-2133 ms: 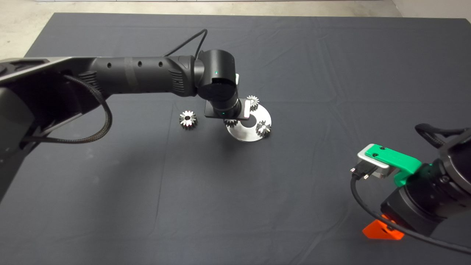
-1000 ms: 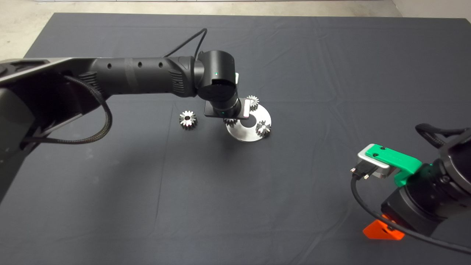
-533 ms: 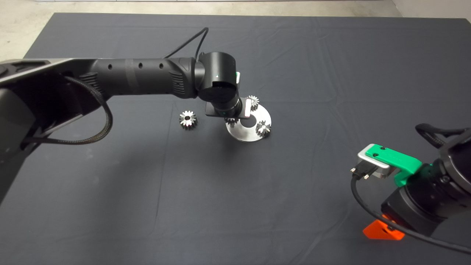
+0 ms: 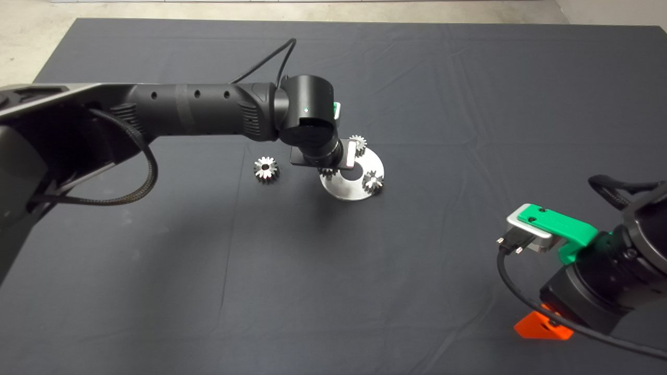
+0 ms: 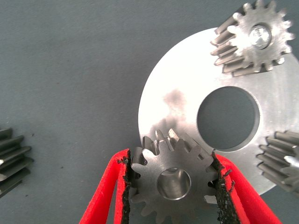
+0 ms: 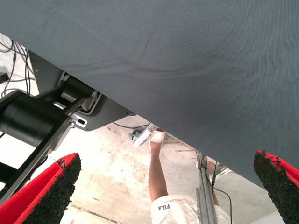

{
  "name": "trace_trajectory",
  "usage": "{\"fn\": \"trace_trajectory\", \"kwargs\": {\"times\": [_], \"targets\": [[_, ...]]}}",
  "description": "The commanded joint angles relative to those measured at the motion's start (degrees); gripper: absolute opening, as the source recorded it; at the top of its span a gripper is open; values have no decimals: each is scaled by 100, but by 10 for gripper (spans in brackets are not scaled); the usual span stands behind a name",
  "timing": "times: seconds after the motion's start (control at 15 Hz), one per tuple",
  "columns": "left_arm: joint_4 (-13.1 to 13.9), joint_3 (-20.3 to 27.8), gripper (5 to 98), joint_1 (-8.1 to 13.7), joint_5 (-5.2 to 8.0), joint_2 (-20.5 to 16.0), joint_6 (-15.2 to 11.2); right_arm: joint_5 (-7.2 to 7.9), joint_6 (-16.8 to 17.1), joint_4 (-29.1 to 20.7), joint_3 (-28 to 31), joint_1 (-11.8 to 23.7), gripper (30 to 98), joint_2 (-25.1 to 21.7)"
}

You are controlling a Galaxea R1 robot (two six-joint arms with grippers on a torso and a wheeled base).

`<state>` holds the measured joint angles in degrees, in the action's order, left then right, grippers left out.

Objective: Remove an incorrectly installed larger gear and replace it with the correct smaller gear

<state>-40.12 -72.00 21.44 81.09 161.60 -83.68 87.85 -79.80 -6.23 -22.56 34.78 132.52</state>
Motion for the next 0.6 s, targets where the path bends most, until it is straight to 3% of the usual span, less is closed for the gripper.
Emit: {"fn": "trace_trajectory", "kwargs": {"times": [0.0, 0.53], "targets": [[-101, 91, 352, 106, 65, -9, -26, 672, -1, -221, 34, 82, 976, -11], [-162, 91, 352, 44, 56, 11, -17, 690, 8, -247, 17, 82, 976, -153]]}}
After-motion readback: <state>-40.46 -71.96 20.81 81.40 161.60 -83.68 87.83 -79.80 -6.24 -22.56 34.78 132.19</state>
